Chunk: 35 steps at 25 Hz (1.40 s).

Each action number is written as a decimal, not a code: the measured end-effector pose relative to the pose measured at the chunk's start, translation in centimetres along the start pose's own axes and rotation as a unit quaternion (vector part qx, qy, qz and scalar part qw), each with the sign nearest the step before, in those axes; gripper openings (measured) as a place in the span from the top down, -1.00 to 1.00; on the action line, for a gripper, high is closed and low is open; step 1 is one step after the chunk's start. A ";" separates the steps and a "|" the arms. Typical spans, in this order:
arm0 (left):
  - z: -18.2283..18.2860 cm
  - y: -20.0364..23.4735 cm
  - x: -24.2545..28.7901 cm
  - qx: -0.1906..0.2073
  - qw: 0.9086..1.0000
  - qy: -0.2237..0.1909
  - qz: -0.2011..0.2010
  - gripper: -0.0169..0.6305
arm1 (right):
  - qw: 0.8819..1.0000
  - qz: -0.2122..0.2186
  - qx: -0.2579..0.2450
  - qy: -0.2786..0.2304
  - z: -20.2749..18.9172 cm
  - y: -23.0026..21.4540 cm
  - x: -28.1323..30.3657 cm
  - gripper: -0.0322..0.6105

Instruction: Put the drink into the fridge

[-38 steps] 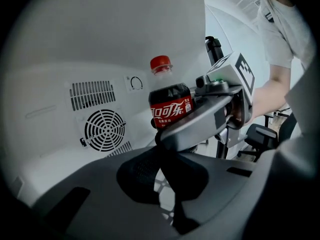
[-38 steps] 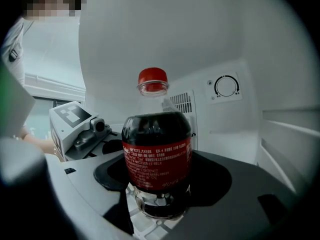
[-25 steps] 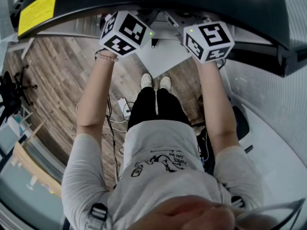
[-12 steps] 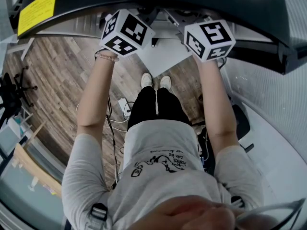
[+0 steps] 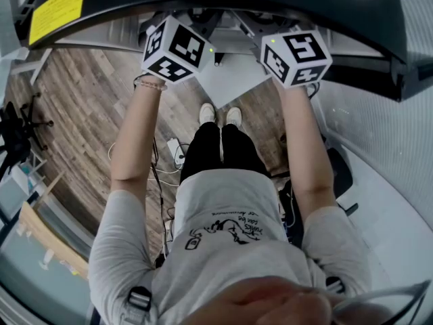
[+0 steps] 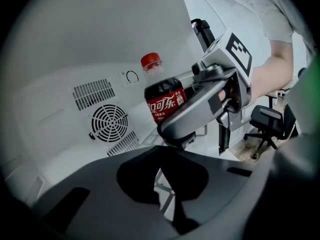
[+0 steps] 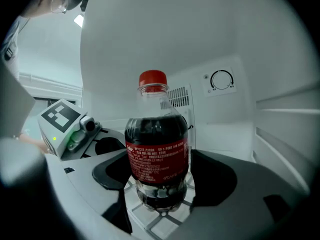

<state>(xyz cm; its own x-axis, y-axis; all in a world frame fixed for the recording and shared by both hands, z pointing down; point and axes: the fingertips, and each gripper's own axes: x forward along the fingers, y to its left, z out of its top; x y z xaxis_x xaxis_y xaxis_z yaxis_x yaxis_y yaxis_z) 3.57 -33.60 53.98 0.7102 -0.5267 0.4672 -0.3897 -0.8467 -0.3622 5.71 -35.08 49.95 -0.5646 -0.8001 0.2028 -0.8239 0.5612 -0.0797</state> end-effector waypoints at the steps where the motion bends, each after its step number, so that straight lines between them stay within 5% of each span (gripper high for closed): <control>1: 0.0 0.1 -0.3 -0.006 1.000 -0.003 0.005 0.94 | 1.000 -0.003 -0.001 0.001 0.0 0.0 -0.2 -0.18; 15: 2.9 -0.1 -4.5 -0.072 0.996 -0.039 0.047 0.94 | 0.999 -0.032 0.030 0.018 -1.0 0.1 -4.1 -0.19; 29: 7.6 -3.3 -10.6 -0.207 0.971 -0.115 0.040 0.94 | 0.999 -0.022 0.027 0.020 0.5 3.8 -10.5 -0.17; 35: 10.5 -4.7 -14.2 -0.233 0.959 -0.156 0.044 0.94 | 1.000 -0.014 0.023 -0.003 3.5 6.1 -13.9 0.26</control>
<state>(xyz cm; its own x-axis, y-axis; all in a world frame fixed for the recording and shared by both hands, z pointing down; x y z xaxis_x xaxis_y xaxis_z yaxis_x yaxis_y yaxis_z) 1.46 -21.31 40.58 0.7748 -0.6115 0.1604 -0.6246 -0.7797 0.0448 8.37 -21.30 43.19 -0.5415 -0.8168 0.1989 -0.8406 0.5285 -0.1182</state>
